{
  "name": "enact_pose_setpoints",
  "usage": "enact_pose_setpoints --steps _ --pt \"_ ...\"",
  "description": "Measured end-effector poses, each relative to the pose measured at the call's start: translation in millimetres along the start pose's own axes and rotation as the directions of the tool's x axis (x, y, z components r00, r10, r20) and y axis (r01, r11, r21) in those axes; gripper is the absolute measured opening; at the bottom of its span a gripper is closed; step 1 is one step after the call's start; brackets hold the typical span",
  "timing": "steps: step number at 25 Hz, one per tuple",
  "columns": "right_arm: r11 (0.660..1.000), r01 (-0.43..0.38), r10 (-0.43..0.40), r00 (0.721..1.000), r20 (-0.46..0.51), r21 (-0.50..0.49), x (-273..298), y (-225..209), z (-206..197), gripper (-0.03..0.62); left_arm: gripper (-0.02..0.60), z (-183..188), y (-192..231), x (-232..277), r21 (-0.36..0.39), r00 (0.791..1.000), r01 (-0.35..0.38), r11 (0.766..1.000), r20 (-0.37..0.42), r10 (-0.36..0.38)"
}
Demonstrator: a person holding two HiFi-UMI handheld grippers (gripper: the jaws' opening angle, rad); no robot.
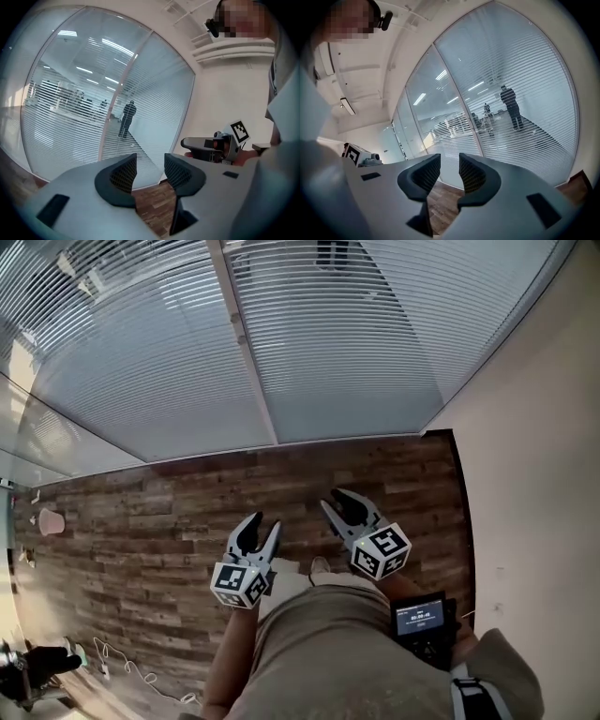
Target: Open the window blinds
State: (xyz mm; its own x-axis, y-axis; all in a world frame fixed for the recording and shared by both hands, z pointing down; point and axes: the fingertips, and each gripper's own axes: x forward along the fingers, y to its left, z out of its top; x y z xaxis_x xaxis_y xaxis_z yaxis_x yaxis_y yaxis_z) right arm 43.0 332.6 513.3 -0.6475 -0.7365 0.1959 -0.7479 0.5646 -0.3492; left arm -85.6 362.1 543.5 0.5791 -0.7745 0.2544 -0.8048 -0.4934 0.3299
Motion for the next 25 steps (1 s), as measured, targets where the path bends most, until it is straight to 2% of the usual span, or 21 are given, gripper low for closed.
enact_pose_setpoints --steps 7,12,20,25 --pt "1.000 -0.029 0.029 1.000 0.011 0.012 -25.6 53.5 -21.2 0.109 0.195 -15.3 -7.1 -58.6 0.002 1.000 -0.001 1.000 0.004 0.001" --pt "1.000 -0.016 0.016 1.000 0.015 0.003 -29.6 105.3 -34.1 0.109 0.195 -24.0 3.0 -108.3 0.001 1.000 0.021 1.000 0.011 -0.021" --pt "0.997 -0.043 0.038 0.995 -0.089 -0.058 -3.2 260.6 -96.5 0.109 0.193 -48.6 61.1 -250.2 0.020 1.000 0.015 1.000 0.018 -0.015" --pt "0.992 -0.020 0.009 0.996 -0.090 -0.127 15.6 339.2 -112.3 0.109 0.192 -55.0 109.7 -319.8 0.002 0.999 0.013 1.000 0.040 -0.013"
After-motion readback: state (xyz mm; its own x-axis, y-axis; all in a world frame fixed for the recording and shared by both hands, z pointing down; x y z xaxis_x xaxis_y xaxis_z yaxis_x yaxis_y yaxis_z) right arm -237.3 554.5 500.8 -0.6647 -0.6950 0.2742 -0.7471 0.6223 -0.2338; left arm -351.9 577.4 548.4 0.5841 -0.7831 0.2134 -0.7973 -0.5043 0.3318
